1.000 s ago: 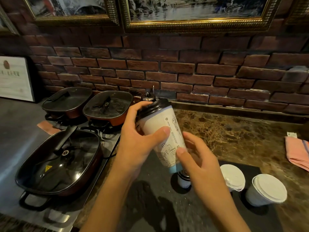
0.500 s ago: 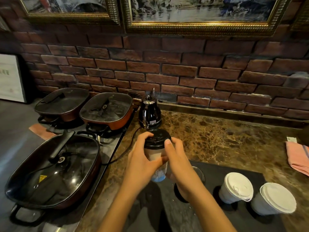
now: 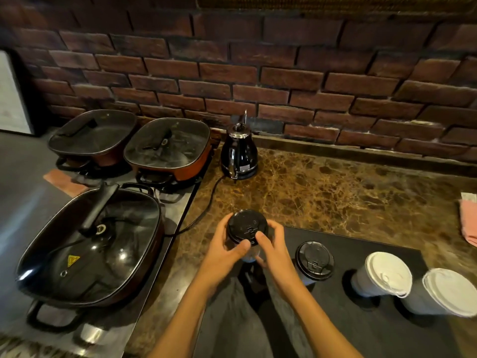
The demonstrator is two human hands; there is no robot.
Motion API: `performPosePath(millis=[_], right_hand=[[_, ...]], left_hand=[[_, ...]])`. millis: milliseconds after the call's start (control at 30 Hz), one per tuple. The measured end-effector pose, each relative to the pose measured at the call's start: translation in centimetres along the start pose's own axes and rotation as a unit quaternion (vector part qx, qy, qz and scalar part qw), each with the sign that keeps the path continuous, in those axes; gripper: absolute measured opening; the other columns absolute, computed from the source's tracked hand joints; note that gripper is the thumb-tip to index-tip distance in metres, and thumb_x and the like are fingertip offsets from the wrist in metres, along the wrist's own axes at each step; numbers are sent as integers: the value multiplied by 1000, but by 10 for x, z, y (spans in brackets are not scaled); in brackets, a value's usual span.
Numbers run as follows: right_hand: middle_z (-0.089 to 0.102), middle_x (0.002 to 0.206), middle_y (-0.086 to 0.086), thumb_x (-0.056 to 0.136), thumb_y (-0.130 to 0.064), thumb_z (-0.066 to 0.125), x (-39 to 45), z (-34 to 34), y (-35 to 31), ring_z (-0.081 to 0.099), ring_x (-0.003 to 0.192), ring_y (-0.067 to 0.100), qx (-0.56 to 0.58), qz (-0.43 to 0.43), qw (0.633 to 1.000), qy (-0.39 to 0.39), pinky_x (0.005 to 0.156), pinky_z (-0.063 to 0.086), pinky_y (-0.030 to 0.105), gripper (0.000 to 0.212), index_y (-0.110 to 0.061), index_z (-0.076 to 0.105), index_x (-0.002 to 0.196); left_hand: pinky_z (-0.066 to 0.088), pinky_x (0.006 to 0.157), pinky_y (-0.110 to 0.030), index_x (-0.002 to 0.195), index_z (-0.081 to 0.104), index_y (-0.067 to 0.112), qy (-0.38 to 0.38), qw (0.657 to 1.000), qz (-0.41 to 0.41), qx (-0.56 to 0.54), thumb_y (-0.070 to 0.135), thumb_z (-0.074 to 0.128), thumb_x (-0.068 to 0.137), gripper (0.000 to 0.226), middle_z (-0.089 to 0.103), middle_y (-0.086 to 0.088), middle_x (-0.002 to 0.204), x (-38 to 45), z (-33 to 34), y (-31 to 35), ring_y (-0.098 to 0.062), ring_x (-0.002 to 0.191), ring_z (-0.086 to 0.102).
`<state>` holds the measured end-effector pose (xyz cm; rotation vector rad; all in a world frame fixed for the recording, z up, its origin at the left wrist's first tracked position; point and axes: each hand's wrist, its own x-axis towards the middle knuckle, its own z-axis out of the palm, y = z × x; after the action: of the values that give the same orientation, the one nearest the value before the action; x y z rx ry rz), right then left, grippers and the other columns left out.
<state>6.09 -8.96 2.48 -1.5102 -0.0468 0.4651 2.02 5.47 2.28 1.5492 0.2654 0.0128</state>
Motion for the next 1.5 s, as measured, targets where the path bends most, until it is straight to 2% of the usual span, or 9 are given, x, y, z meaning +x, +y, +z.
performPosePath(millis=[133, 300, 433, 667, 1033, 1133, 1267, 1367, 1500], right_hand=[[55, 124, -19, 81, -56, 61, 3, -3, 26, 57, 118, 6, 0, 12, 1000, 5, 104, 47, 43, 46, -43, 45, 121], [58, 121, -11, 100, -22, 53, 3, -7, 46, 61, 105, -2, 49, 44, 998, 10, 85, 50, 27, 25, -33, 46, 122], [60, 123, -3, 101, -16, 51, 2, -13, 58, 59, 112, 10, 66, 74, 995, 7, 90, 49, 31, 25, -33, 48, 119], [62, 123, -4, 100, -10, 51, -5, -18, 75, 61, 114, 12, 65, 77, 995, 14, 96, 49, 35, 31, -32, 49, 122], [62, 127, 0, 97, -13, 57, -10, -18, 73, 60, 119, 14, 31, 53, 997, 41, 105, 47, 41, 33, -29, 50, 125], [58, 129, -3, 98, -13, 57, -15, -17, 66, 56, 119, 6, 20, 46, 998, 38, 105, 45, 32, 37, -25, 44, 130], [45, 140, -8, 98, -17, 57, -32, -25, 64, 44, 131, 6, -33, 33, 998, 45, 110, 36, 27, 50, -21, 36, 143], [42, 141, -12, 97, -21, 58, -59, -38, 70, 40, 133, 7, -113, 37, 992, 36, 107, 35, 26, 46, -31, 40, 138], [41, 149, -9, 94, -21, 61, -93, -66, 89, 44, 135, 12, -195, 90, 975, 58, 113, 37, 37, 56, -32, 39, 144]], left_hand=[[54, 95, -33, 139, 47, 38, 9, 995, -58, -83, 37, 61, 91, 50, 60, 6, 138, 2, 0, -21, -9, 123, 61], [55, 93, -32, 138, 47, 32, 7, 992, -81, -96, 32, 63, 90, 51, 62, 4, 134, 1, 6, -38, -10, 120, 63], [55, 88, -30, 132, 52, 35, 15, 992, -92, -81, 33, 68, 89, 46, 62, 5, 134, -4, 8, -53, -12, 121, 62], [44, 109, -50, 136, 49, 30, 13, 994, -89, -62, 25, 71, 88, 52, 62, 3, 134, -12, 9, -70, -21, 128, 58], [46, 108, -37, 136, 49, 37, 35, 996, -68, -38, 42, 77, 78, 64, 59, 3, 138, -18, 14, -59, -11, 128, 57], [45, 109, -36, 135, 48, 40, 46, 997, -63, -27, 46, 79, 75, 68, 56, 6, 140, -19, 14, -58, -8, 129, 55], [49, 99, -21, 137, 45, 39, 54, 996, -61, 22, 32, 75, 86, 59, 52, 10, 142, -22, 14, -50, 0, 127, 52], [40, 112, -38, 137, 42, 45, 89, 984, -13, 152, 33, 71, 90, 56, 41, 7, 150, -23, 14, -40, -9, 138, 41], [22, 119, -42, 144, 43, 33, 110, 927, 70, 353, 37, 68, 90, 60, 25, 6, 160, -20, 28, -19, -11, 147, 18]])
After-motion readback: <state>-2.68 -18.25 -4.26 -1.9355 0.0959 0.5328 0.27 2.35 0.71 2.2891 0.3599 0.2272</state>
